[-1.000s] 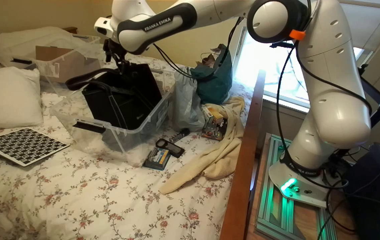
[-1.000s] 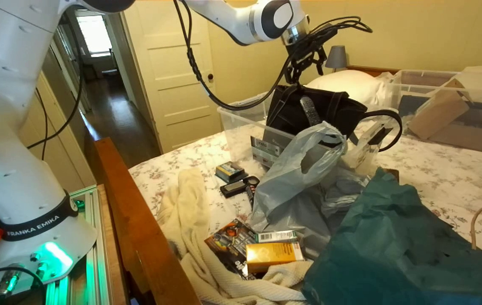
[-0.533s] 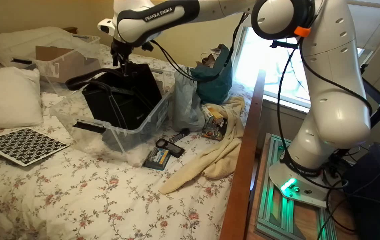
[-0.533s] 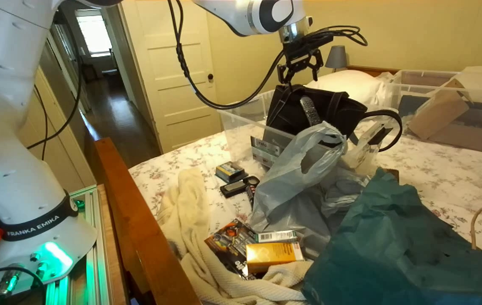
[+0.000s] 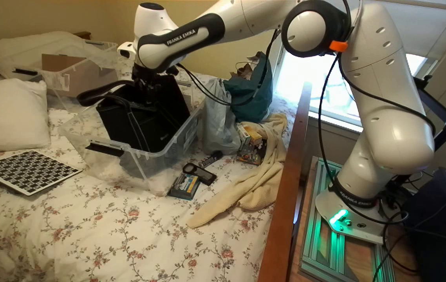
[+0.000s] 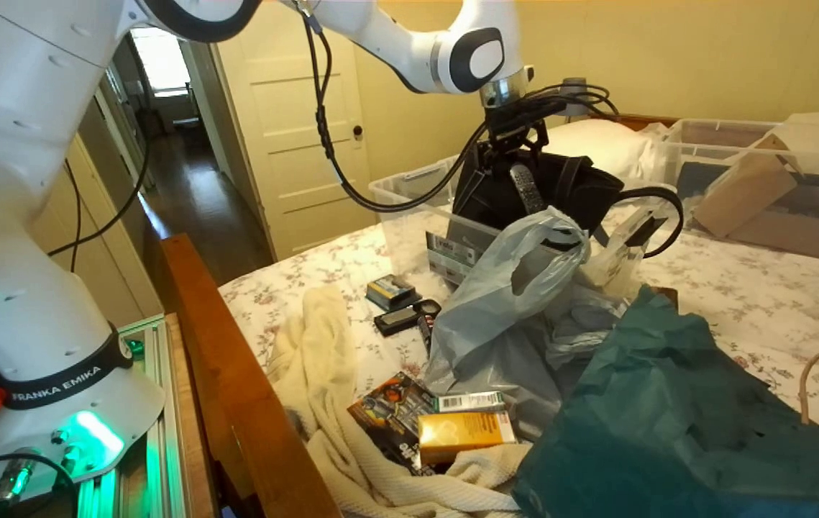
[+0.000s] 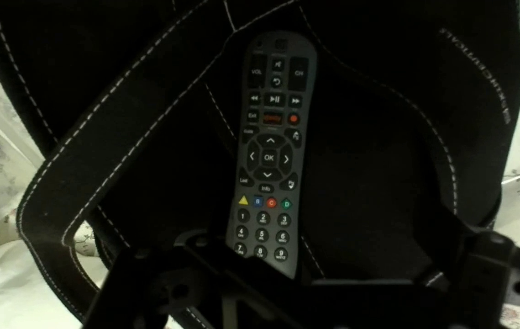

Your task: Put the black remote control in the black bag.

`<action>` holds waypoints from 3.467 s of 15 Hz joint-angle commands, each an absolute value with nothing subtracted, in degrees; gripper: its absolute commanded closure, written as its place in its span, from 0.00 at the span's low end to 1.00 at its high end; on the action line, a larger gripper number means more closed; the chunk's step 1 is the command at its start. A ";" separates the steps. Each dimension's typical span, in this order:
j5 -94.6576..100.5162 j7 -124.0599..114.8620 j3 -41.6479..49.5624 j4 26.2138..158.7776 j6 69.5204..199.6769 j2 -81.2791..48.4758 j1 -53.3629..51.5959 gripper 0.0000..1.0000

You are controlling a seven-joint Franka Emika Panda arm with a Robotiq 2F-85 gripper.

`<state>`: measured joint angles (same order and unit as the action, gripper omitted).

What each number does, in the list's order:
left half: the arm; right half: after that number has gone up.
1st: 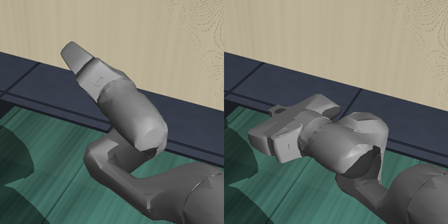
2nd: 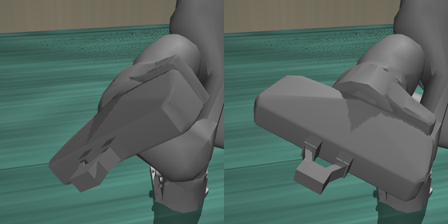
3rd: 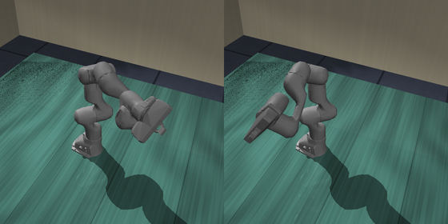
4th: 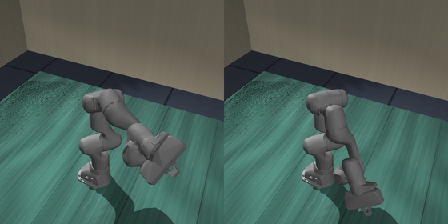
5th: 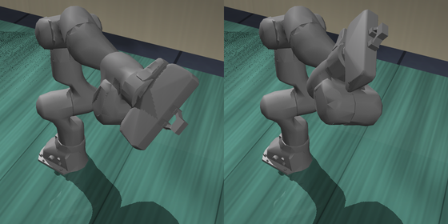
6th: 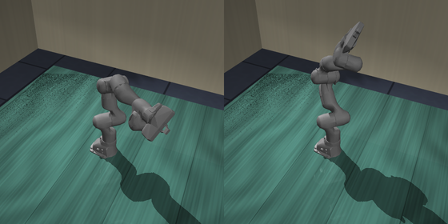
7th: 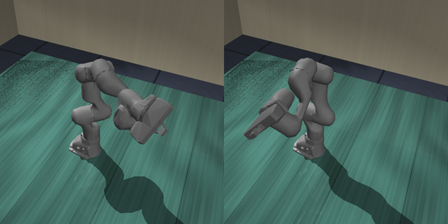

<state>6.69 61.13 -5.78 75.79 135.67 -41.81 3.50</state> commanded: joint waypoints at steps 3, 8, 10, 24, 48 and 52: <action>5.98 64.84 -7.26 66.73 136.36 -49.44 4.15 0.00; 6.38 67.44 -7.09 60.74 136.09 -54.10 3.96 0.26; 6.46 68.69 -7.01 58.70 135.45 -55.50 3.88 0.30; 6.46 72.30 -6.90 60.02 136.64 -50.23 3.92 0.72; -6.22 84.22 -16.59 57.28 140.12 -55.60 9.02 0.72; -5.67 82.97 -15.18 56.40 140.35 -56.65 8.37 0.72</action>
